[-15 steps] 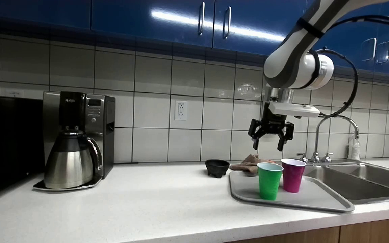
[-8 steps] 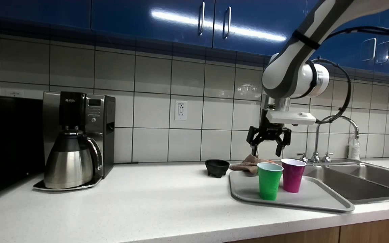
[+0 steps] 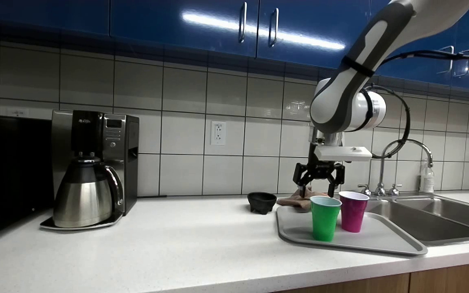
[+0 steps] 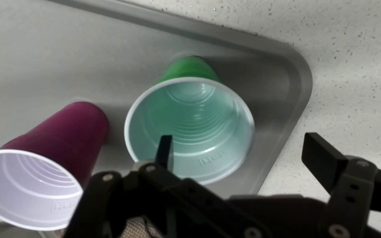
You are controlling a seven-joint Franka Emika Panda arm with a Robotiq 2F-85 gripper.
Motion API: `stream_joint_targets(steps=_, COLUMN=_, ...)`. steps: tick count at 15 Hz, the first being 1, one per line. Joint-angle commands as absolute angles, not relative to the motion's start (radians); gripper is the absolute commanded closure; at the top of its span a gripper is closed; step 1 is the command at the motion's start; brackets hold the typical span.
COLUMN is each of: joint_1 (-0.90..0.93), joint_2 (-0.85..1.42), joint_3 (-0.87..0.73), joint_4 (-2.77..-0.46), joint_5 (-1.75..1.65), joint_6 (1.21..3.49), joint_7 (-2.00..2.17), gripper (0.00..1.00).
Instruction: Remove the green and purple cups from the tray
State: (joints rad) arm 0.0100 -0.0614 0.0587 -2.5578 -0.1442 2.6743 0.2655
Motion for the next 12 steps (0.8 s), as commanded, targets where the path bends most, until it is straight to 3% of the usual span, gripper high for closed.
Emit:
stream_joint_targets(steps=1, joint_1=0.011, joint_2=0.002, joint_3=0.059, joint_4=-2.509, joint_5=-0.195, joint_6=2.676, joint_7=0.316, gripper=0.0)
stream_joint_targets(steps=4, joint_1=0.021, joint_2=0.028, joint_3=0.053, joint_4=-2.492, joint_5=-0.206, joint_6=2.675, joint_7=0.318, gripper=0.0)
stream_joint_targets(steps=5, joint_1=0.023, joint_2=0.035, joint_3=0.051, joint_4=-2.487, joint_5=-0.208, joint_6=2.674, joint_7=0.318, gripper=0.2)
stream_joint_targets(steps=12, joint_1=0.034, joint_2=0.054, joint_3=0.038, joint_4=-2.478, joint_5=-0.225, joint_6=2.671, joint_7=0.32, gripper=0.73)
